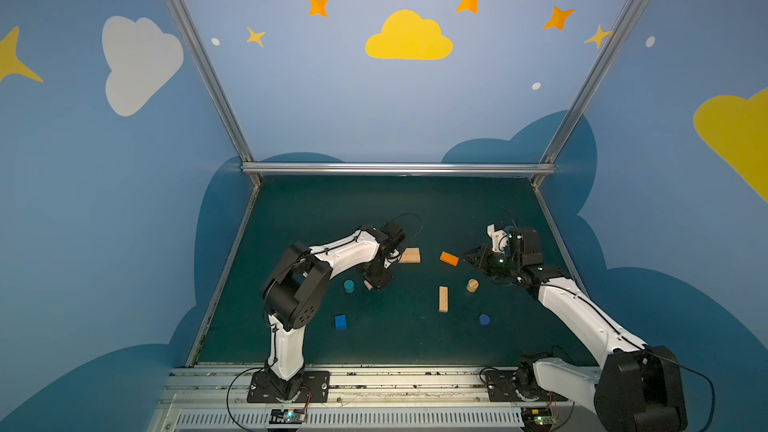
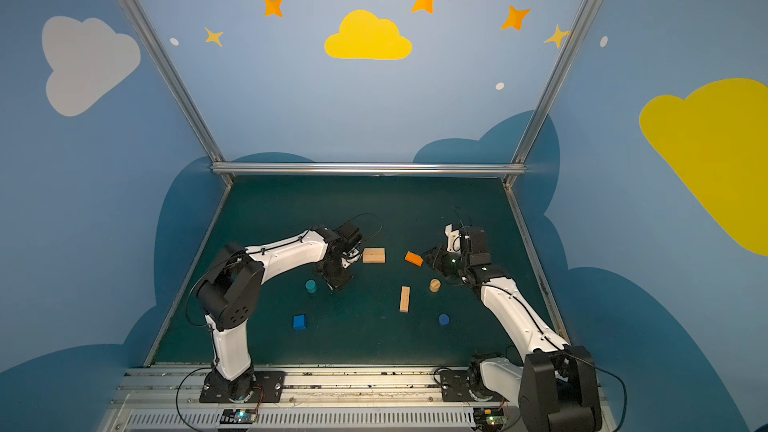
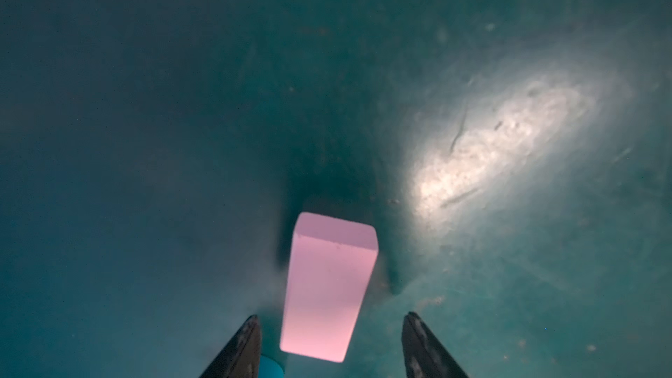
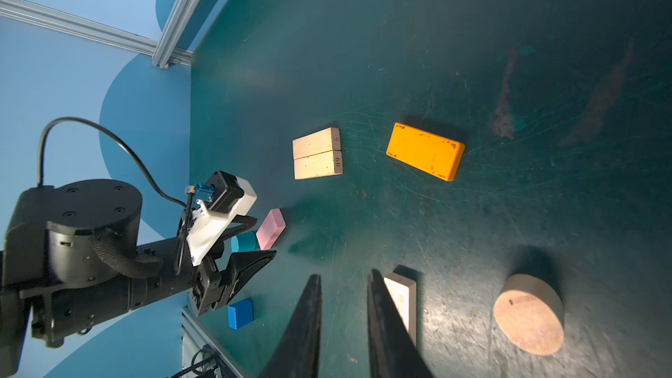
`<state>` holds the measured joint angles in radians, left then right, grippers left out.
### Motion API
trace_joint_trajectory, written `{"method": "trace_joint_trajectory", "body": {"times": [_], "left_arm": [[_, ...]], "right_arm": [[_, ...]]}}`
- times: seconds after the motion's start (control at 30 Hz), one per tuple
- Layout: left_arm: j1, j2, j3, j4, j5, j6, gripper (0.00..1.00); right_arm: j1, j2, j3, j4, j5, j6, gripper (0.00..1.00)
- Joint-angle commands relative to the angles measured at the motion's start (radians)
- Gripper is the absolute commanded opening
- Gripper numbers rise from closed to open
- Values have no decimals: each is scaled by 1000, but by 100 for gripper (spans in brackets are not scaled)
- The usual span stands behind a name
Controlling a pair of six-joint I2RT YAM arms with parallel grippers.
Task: Build the wood block tower
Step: 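Lower the left gripper around the pink block and close it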
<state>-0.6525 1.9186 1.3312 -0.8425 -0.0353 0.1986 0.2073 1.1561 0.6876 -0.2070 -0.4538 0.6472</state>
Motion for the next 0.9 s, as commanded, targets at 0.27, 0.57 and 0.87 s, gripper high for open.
{"method": "trace_joint_trajectory", "body": {"times": [0.27,0.57,0.87], "left_arm": [[27,46,38,12,21,15,61],[28,25,1,7,63,-24,55],[23,2,-15,-23,67,-93,51]], "right_arm": [[-11,-15,-11,-3,-8,4,24],[-13,-10,-10,17,-14,12,25],[-14,-11,-43,26,-11,16,25]]}}
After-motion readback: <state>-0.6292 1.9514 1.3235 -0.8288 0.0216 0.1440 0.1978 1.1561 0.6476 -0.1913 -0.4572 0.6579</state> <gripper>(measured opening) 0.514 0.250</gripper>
